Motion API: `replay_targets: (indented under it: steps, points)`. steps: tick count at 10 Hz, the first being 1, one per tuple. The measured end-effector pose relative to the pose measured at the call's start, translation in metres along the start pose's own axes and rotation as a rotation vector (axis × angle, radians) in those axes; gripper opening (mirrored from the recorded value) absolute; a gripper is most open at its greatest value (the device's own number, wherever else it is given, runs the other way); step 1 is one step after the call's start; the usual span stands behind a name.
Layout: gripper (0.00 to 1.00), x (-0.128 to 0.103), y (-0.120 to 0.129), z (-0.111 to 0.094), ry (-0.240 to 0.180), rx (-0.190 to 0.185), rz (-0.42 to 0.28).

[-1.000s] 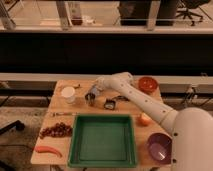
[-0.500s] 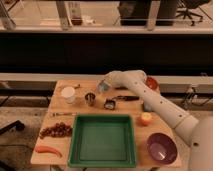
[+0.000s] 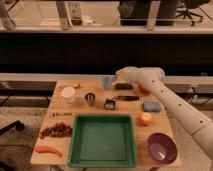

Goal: Place towel in red bowl

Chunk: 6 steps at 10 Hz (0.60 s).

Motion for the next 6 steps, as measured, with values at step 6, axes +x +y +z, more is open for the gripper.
replay_targets:
  steps: [6]
  points:
    - [0.0, 0.019, -0.013, -0.016, 0.056, -0.011, 0.041]
